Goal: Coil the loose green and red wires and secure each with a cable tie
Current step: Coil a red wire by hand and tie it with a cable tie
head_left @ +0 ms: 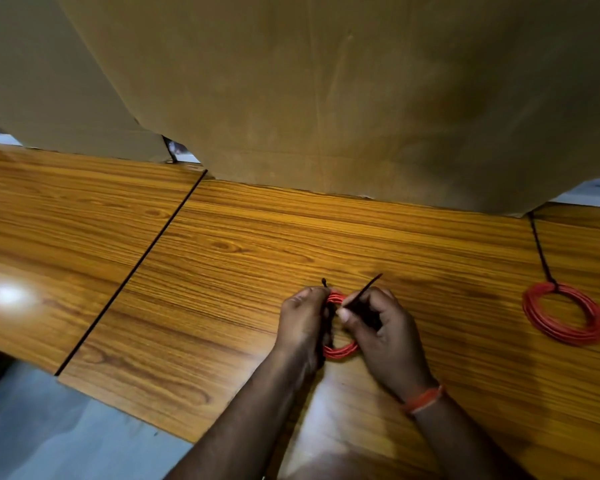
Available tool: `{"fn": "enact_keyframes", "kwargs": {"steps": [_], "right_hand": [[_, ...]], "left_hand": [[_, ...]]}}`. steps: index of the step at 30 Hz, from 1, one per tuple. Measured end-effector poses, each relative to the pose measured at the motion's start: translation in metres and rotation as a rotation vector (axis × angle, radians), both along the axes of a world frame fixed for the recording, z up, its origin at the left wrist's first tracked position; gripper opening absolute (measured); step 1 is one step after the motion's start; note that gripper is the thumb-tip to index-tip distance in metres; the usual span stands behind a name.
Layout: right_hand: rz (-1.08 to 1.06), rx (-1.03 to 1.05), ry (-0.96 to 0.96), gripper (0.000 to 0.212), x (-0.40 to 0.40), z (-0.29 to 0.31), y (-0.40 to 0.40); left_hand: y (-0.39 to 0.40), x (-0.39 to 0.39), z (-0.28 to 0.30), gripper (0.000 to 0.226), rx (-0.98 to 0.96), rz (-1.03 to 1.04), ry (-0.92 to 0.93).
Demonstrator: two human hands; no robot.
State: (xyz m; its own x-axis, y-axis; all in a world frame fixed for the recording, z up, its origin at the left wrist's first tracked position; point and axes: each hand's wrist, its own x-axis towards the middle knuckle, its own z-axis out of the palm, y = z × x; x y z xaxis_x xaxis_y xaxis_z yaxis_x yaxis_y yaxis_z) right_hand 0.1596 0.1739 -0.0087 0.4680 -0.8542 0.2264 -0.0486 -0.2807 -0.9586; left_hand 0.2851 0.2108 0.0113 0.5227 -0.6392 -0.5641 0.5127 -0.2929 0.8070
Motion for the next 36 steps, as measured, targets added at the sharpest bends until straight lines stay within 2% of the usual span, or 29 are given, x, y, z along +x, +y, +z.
{"fn": "enact_keyframes", "kwargs": {"steps": [2, 3, 7, 11, 15, 18, 21, 23, 26, 28, 30, 32, 36], "right_hand": [[0.065, 0.219, -0.123, 0.017, 0.002, 0.002, 0.000], [0.099, 0.248, -0.135, 0.018, 0.002, 0.004, -0.001], [0.246, 0.264, -0.088, 0.010, -0.004, 0.011, -0.009], [0.352, 0.256, -0.014, 0.013, -0.012, 0.019, -0.016], [0.458, 0.226, 0.063, 0.021, -0.021, 0.022, -0.022], [0.244, 0.148, 0.040, 0.030, -0.021, 0.030, -0.019], [-0.056, 0.216, -0.169, 0.028, -0.015, 0.047, -0.018], [-0.150, 0.247, -0.243, 0.025, -0.013, 0.055, -0.026], [-0.204, 0.121, -0.116, 0.025, -0.006, 0.054, -0.034], [-0.286, -0.123, 0.094, 0.027, -0.001, 0.050, -0.034], [-0.331, -0.315, 0.206, 0.012, 0.004, 0.044, -0.032], [-0.302, -0.397, 0.263, 0.004, 0.008, 0.037, -0.030], [-0.236, -0.473, 0.365, 0.007, 0.011, 0.027, -0.028]], "left_hand": [[-0.002, -0.004, -0.001, 0.023, -0.052, 0.037, -0.028], [-0.002, -0.005, -0.002, 0.023, -0.073, 0.054, -0.028], [-0.003, -0.007, -0.007, 0.027, -0.114, 0.084, -0.039], [-0.002, -0.011, -0.011, 0.036, -0.168, 0.067, -0.058], [-0.002, -0.019, -0.010, 0.032, -0.202, 0.053, -0.077], [-0.006, -0.021, -0.011, 0.025, -0.175, 0.051, -0.104], [-0.010, -0.022, -0.020, 0.024, -0.153, 0.059, -0.163], [-0.011, -0.023, -0.022, 0.021, -0.138, 0.064, -0.193], [-0.011, -0.022, -0.025, 0.026, -0.125, 0.053, -0.221], [-0.010, -0.023, -0.026, 0.034, -0.140, 0.043, -0.222], [-0.010, -0.023, -0.028, 0.044, -0.150, 0.041, -0.214], [-0.010, -0.023, -0.031, 0.048, -0.164, 0.039, -0.219], [-0.009, -0.025, -0.034, 0.037, -0.183, 0.056, -0.232]]}}
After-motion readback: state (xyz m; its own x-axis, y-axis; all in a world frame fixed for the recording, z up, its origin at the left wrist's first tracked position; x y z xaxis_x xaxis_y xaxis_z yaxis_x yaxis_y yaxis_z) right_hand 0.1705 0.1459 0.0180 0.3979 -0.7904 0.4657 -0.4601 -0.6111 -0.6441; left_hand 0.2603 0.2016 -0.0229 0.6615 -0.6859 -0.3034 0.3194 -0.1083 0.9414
